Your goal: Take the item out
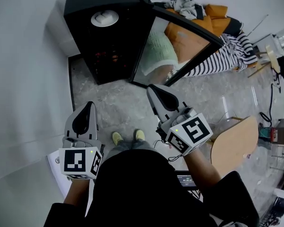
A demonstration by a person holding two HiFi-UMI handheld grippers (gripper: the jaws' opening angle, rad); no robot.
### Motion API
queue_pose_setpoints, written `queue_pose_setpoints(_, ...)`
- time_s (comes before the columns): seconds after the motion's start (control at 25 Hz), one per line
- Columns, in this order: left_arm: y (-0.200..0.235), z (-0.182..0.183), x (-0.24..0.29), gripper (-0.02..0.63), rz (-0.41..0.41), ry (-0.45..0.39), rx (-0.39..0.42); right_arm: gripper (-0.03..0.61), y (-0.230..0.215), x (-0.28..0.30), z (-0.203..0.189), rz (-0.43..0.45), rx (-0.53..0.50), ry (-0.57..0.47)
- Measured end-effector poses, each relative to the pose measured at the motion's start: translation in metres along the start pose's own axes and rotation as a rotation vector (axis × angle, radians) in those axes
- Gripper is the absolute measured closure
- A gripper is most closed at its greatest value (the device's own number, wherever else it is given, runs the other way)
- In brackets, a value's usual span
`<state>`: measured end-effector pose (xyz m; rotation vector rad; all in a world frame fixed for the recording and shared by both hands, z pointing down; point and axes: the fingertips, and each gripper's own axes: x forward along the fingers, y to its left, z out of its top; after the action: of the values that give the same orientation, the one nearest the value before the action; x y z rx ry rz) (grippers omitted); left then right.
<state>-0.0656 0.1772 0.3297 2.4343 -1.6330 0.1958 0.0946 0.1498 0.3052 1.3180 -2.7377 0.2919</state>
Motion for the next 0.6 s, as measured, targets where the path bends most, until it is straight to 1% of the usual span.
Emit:
queue_pose_setpoints(0.32,0.028,0.001,-0.018,0.606,0.014,-0.029,-0.012,0.571,0.034,0.016,-0.002,0.037,-0.042,0.018)
queue_pose_setpoints(0.6,0.046,-0.001,-0.029,0.606,0.017,-0.042,-0.021,0.571,0.047,0.024,0.0,0.028,-0.044,0.022)
